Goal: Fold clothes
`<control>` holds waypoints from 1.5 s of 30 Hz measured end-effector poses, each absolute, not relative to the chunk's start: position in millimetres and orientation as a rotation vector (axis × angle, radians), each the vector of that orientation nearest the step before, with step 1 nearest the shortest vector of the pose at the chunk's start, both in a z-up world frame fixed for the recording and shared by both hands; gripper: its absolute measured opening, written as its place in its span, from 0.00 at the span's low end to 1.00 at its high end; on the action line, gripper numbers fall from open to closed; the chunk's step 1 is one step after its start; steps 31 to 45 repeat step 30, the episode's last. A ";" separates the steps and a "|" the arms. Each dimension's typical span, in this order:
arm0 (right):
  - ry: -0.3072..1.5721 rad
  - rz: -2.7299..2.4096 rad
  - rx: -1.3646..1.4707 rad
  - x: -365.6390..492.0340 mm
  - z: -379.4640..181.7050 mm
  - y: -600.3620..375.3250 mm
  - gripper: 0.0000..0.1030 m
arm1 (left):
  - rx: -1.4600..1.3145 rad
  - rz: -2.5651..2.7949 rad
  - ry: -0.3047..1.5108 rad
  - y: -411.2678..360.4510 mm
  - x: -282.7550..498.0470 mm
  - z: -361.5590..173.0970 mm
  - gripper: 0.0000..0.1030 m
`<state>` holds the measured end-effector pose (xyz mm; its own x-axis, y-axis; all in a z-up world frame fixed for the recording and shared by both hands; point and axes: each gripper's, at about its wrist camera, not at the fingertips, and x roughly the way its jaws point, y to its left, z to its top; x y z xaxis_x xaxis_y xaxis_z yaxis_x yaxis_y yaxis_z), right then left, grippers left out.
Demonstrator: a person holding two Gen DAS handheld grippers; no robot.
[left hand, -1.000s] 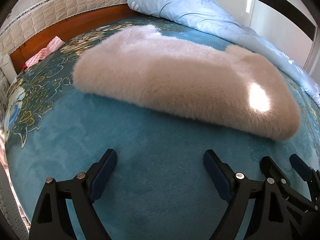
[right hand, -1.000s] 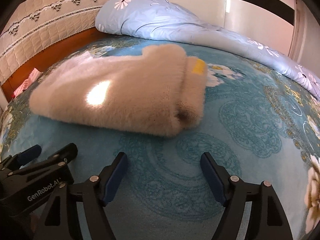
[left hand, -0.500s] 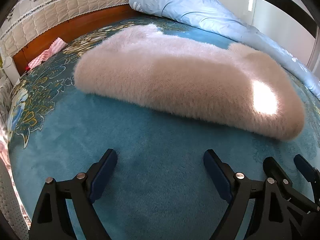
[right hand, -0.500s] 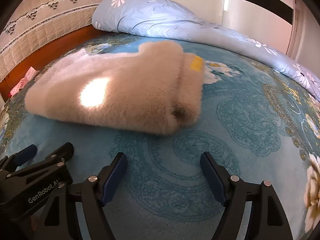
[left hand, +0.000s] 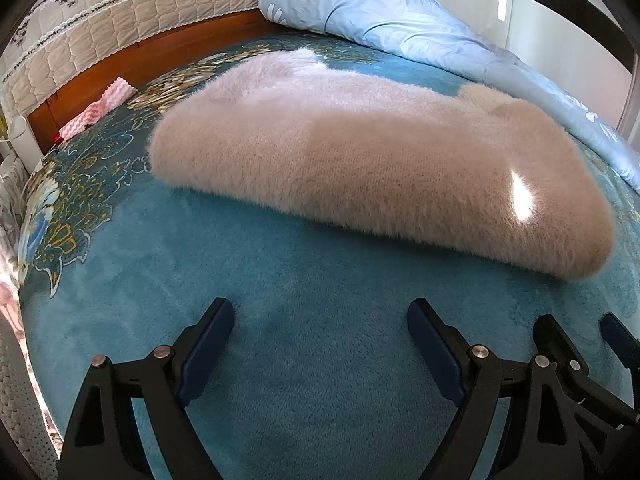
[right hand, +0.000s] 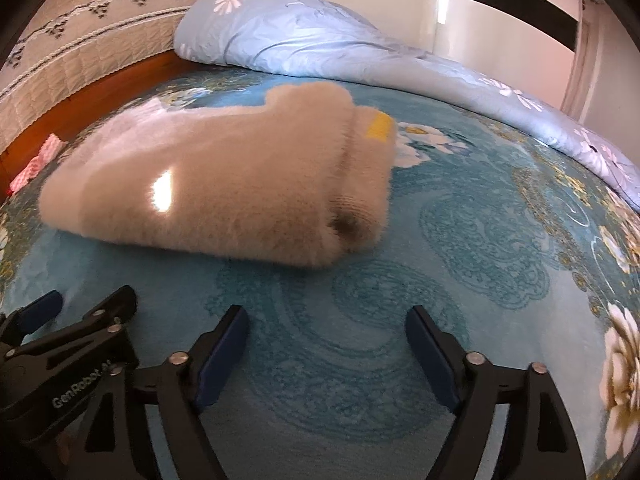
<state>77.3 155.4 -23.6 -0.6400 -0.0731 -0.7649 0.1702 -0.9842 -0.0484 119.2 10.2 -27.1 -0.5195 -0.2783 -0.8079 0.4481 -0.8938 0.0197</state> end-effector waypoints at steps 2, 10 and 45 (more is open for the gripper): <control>0.166 -2.738 1.282 76.2 -24.2 158.1 0.93 | 1.231 -2.408 0.267 10.0 118.9 -27.2 0.87; 0.142 -2.727 1.296 74.5 -25.0 160.9 0.94 | 1.229 -2.407 0.262 11.3 119.5 -27.4 0.87; 0.123 -2.720 1.304 73.3 -25.8 161.4 0.96 | 1.231 -2.409 0.259 11.9 119.8 -25.7 0.87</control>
